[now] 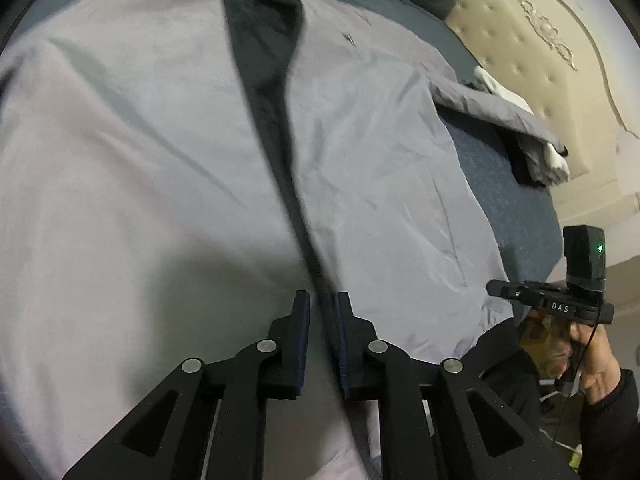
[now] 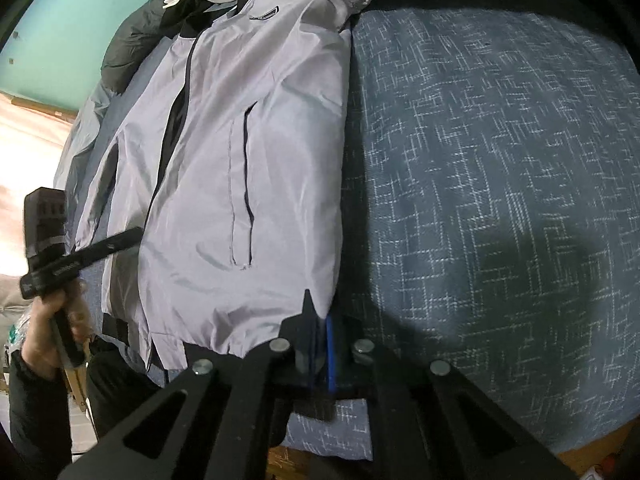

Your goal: Fold clothes

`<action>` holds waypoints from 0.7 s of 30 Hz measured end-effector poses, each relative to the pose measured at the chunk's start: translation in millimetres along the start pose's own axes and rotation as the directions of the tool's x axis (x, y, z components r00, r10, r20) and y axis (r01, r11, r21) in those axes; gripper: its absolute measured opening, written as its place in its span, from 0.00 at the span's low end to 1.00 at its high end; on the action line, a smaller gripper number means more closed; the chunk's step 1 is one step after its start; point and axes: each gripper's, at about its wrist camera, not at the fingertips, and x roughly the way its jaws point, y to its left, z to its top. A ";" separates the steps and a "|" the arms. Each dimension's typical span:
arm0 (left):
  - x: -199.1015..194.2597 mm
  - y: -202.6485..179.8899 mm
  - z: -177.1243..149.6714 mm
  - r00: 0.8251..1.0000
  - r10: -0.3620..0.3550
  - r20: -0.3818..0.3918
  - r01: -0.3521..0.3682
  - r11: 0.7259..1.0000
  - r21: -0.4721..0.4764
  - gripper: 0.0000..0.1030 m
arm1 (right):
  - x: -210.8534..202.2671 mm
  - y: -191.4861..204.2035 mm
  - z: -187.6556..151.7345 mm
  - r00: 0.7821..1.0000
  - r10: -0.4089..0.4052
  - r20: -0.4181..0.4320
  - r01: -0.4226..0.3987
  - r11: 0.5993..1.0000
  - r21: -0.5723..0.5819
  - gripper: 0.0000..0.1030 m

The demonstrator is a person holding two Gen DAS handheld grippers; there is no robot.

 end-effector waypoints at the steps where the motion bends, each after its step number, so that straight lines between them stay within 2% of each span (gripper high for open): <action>1: -9.6 3.7 0.2 1.000 0.007 0.005 -0.007 1.000 0.003 0.16 | 0.6 1.4 0.2 1.000 0.001 0.001 -0.001 1.000 -0.001 0.03; 2: -21.7 10.0 -0.5 1.000 0.011 0.007 -0.011 1.000 0.001 0.24 | 0.5 2.1 0.5 1.000 0.001 0.001 -0.001 1.000 -0.002 0.03; 3: -34.9 18.7 -3.2 1.000 0.024 -0.002 -0.024 1.000 0.000 0.37 | 0.2 3.1 0.9 1.000 0.001 0.002 -0.001 1.000 -0.005 0.03; 5: -57.8 37.3 -12.7 0.997 0.070 -0.014 -0.069 0.998 0.007 0.45 | -1.0 3.2 1.1 1.000 0.001 0.004 -0.001 1.000 -0.010 0.03; 8: -88.6 75.4 -33.1 0.990 0.136 -0.028 -0.136 0.991 -0.017 0.45 | -2.6 3.5 1.8 1.000 0.001 0.006 -0.001 1.000 -0.015 0.03; 12: -110.4 122.8 -65.5 0.986 0.158 -0.059 -0.163 0.982 -0.093 0.46 | -2.7 6.5 0.3 1.000 0.011 0.000 -0.011 1.000 -0.016 0.07; 15: -115.0 144.2 -87.4 0.988 0.140 -0.072 -0.148 0.979 -0.137 0.51 | -6.1 5.6 -3.3 1.000 -0.001 -0.009 0.001 1.000 -0.022 0.13; 18: -111.3 157.4 -106.3 0.990 0.112 -0.088 -0.126 0.978 -0.166 0.52 | -14.8 -0.1 -8.2 1.000 -0.005 -0.013 0.004 1.000 -0.026 0.28; 21: -102.3 158.8 -115.1 0.990 0.098 -0.103 -0.114 0.980 -0.163 0.52 | -17.2 0.5 -13.4 1.000 0.003 -0.026 -0.004 1.000 -0.027 0.30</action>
